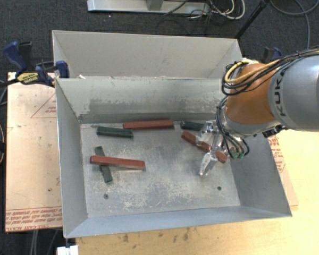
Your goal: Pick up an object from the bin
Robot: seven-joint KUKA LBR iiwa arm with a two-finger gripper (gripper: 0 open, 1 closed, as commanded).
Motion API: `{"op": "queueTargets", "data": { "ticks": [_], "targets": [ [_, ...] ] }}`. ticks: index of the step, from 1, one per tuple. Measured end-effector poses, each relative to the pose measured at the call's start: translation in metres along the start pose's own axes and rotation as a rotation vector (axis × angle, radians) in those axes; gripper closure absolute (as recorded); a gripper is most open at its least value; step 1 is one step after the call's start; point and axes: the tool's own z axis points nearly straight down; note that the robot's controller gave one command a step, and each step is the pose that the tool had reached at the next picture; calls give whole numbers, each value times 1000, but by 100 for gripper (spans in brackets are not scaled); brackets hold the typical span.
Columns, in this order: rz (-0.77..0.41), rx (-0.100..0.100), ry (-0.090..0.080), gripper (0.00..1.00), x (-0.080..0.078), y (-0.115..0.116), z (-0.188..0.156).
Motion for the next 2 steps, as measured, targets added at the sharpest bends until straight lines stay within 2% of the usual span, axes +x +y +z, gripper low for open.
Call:
{"op": "queueTargets", "data": {
  "ticks": [1, 2],
  "targets": [
    [0, 1, -6, 0, -1, 0, 0],
    [359, -1, -1, 100, -77, -31, 5]
  ]
}}
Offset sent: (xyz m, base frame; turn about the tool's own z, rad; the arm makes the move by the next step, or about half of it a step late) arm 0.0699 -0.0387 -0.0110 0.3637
